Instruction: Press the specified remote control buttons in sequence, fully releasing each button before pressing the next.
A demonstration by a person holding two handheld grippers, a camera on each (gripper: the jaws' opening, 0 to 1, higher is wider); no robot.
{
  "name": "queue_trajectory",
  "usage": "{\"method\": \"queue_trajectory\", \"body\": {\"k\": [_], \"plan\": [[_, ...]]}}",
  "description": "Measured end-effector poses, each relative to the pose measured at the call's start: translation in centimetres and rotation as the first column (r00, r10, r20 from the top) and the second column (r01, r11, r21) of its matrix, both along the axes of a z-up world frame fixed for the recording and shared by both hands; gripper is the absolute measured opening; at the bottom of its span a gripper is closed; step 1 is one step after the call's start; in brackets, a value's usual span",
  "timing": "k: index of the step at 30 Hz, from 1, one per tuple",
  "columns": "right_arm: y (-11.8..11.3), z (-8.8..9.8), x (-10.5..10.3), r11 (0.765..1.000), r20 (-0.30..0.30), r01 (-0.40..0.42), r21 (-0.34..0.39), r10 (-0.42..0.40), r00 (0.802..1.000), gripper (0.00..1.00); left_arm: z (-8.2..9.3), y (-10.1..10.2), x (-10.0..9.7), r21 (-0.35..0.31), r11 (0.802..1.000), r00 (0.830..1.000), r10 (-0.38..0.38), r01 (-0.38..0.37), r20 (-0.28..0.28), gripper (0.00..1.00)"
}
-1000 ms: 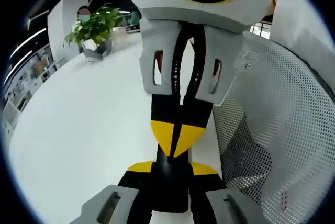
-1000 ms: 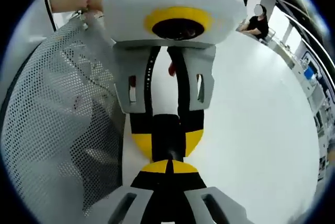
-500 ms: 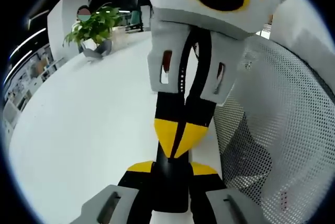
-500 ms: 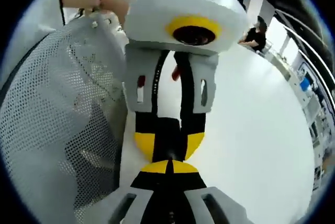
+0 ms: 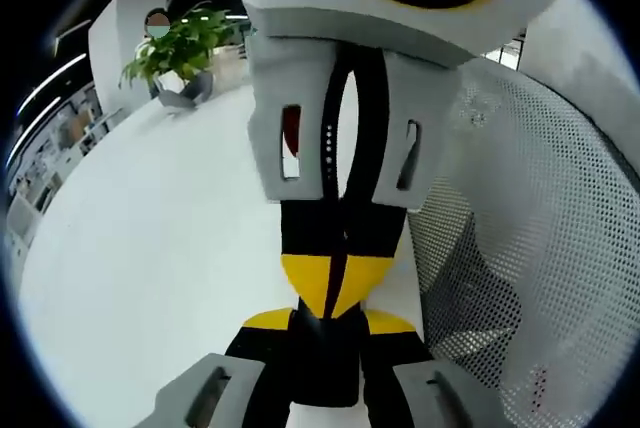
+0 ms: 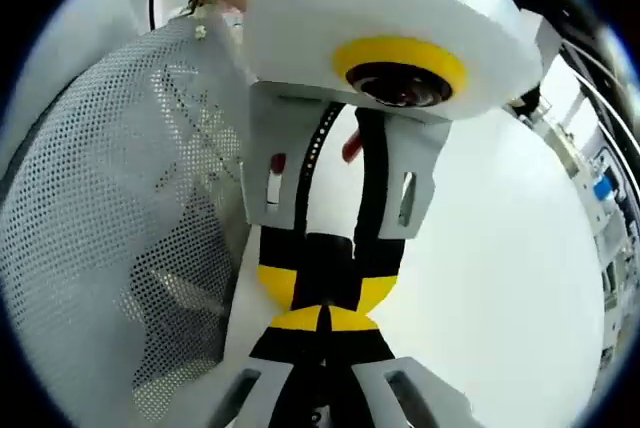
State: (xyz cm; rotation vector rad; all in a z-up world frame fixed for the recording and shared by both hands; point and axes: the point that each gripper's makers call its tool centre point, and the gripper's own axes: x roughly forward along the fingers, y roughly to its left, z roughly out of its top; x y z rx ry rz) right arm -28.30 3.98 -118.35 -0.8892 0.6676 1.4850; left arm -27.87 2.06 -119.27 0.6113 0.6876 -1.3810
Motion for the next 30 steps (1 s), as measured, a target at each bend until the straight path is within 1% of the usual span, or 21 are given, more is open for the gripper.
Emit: {"method": "queue_trajectory", "body": {"k": [1, 2, 3, 5, 7, 9, 10, 12, 14, 16, 17, 18, 19, 21, 22, 24, 25, 26, 28, 29, 30], "plan": [[0.0, 0.0, 0.0, 1.0, -0.003, 0.019, 0.013, -0.019, 1.0, 0.0, 0.0, 0.0, 0.0, 0.006, 1.0, 1.0, -0.002, 0.002, 0.002, 0.24], [0.0, 0.1, 0.0, 0.997, -0.028, 0.067, 0.034, -0.066, 0.997, 0.0, 0.0, 0.0, 0.0, 0.014, 1.0, 1.0, -0.005, 0.005, 0.003, 0.24], [0.0, 0.1, 0.1, 0.995, -0.043, 0.09, 0.045, -0.088, 0.995, 0.0, 0.0, 0.0, 0.0, 0.016, 1.0, 1.0, -0.008, 0.008, 0.005, 0.24], [-0.2, 0.1, 0.1, 0.994, -0.048, 0.085, 0.066, -0.082, 0.995, 0.0, 0.0, 0.0, 0.0, 0.013, 1.0, 1.0, -0.009, 0.009, 0.004, 0.24], [-0.1, 0.2, 0.1, 0.991, -0.067, 0.11, 0.082, -0.105, 0.992, 0.0, 0.0, 0.0, 0.0, 0.002, 1.0, 1.0, -0.003, 0.003, 0.002, 0.24], [-0.1, 0.2, 0.2, 0.984, -0.099, 0.151, 0.099, -0.141, 0.985, 0.0, 0.0, 0.0, 0.0, 0.0, 1.0, 1.0, 0.004, -0.004, 0.002, 0.24], [-0.1, 0.3, 0.1, 0.977, -0.133, 0.184, 0.108, -0.169, 0.977, 0.0, 0.0, 0.0, 0.0, 0.002, 1.0, 1.0, 0.008, -0.008, 0.003, 0.24], [-0.2, 0.3, -0.1, 0.972, -0.169, 0.204, 0.115, -0.184, 0.968, 0.02, 0.0, 0.0, 0.0, 0.003, 1.0, 1.0, 0.011, -0.011, 0.009, 0.24], [-0.9, 0.3, 0.0, 0.97, -0.164, 0.22, 0.102, -0.202, 0.966, 0.06, 0.0, 0.0, 0.0, -0.003, 1.0, 1.0, 0.023, -0.023, 0.01, 0.24], [-1.6, 0.1, 0.2, 0.973, -0.139, 0.213, 0.084, -0.2, 0.97, 0.11, 0.0, 0.0, 0.0, -0.012, 0.999, 0.999, 0.031, -0.031, 0.009, 0.24], [-2.1, 0.1, 0.2, 0.972, -0.147, 0.22, 0.082, -0.206, 0.967, 0.14, 0.0, 0.0, 0.0, -0.015, 0.999, 0.999, 0.036, -0.036, 0.006, 0.24], [-2.5, 0.0, 0.1, 0.969, -0.166, 0.238, 0.071, -0.224, 0.96, 0.16, 0.0, 0.0, 0.1, -0.017, 0.999, 0.999, 0.034, -0.034, 0.007, 0.24], [-2.9, 0.1, 0.2, 0.969, -0.159, 0.234, 0.083, -0.218, 0.963, 0.16, 0.0, 0.0, 0.1, -0.018, 0.999, 0.999, 0.032, -0.032, 0.006, 0.24], [-3.5, 0.0, 0.1, 0.969, -0.165, 0.235, 0.078, -0.22, 0.961, 0.18, 0.0, 0.0, 0.1, -0.024, 0.999, 0.999, 0.033, -0.033, 0.002, 0.24], [-3.8, -0.1, 0.1, 0.969, -0.16, 0.238, 0.063, -0.225, 0.961, 0.2, 0.0, 0.0, 0.1, -0.026, 0.999, 1.0, 0.031, -0.031, 0.001, 0.24], [-5.2, -0.9, 0.2, 0.972, -0.138, 0.233, -0.002, -0.231, 0.963, 0.26, -0.1, 0.0, 0.1, -0.019, 1.0, 1.0, 0.025, -0.025, -0.004, 0.24], [-5.4, -1.2, 0.0, 0.973, -0.139, 0.229, -0.015, -0.229, 0.963, 0.26, -0.1, 0.0, 0.1, -0.012, 1.0, 1.0, 0.017, -0.018, -0.005, 0.24], [-5.3, -1.2, 0.0, 0.975, -0.126, 0.223, 0.013, -0.22, 0.967, 0.27, -0.1, 0.0, 0.1, -0.003, 1.0, 1.0, 0.01, -0.01, -0.008, 0.24], [-5.1, -1.1, 0.2, 0.969, -0.139, 0.247, 0.03, -0.241, 0.961, 0.26, -0.2, -0.1, 0.1, 0.008, 1.0, 1.0, 0.002, -0.002, -0.005, 0.24], [-5.1, -1.1, 0.3, 0.968, -0.137, 0.249, 0.03, -0.243, 0.96, 0.23, -0.2, -0.1, 0.1, 0.01, 1.0, 1.0, 0.005, -0.005, -0.004, 0.24], [-5.1, -1.1, 0.4, 0.968, -0.135, 0.251, 0.025, -0.246, 0.96, 0.23, -0.2, -0.2, 0.1, 0.013, 1.0, 1.0, 0.01, -0.01, -0.008, 0.24]]}}
